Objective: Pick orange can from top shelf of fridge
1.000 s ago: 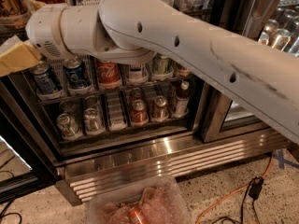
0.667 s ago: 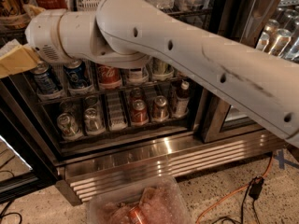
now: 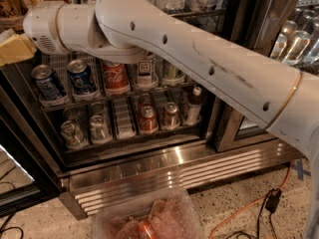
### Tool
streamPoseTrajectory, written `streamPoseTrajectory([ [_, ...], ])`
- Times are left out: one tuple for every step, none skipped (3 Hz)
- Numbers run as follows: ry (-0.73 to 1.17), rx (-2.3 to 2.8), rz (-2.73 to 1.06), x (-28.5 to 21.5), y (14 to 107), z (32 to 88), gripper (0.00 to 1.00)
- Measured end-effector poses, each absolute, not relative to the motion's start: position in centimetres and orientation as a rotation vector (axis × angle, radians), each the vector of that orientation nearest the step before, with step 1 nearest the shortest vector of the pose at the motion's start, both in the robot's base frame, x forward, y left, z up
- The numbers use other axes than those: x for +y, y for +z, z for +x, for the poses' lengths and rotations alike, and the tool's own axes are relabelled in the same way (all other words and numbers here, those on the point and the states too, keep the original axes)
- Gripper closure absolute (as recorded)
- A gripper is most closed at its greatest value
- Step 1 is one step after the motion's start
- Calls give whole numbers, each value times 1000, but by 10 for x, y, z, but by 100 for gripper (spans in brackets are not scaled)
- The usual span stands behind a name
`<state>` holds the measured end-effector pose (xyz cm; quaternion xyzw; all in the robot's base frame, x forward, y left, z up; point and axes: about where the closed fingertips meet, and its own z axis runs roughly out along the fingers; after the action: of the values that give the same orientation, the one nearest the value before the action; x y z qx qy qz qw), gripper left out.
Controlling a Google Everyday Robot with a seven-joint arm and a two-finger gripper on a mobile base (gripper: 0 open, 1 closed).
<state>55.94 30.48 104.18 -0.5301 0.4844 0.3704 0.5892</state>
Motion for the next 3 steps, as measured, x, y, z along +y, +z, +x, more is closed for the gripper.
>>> streamPoseTrajectory([
  [863,1127,-1234,305,1042,560,0],
  [867,1134,-1212,304,1039,560,0],
  [868,1130,-1180,310,1039,572,0],
])
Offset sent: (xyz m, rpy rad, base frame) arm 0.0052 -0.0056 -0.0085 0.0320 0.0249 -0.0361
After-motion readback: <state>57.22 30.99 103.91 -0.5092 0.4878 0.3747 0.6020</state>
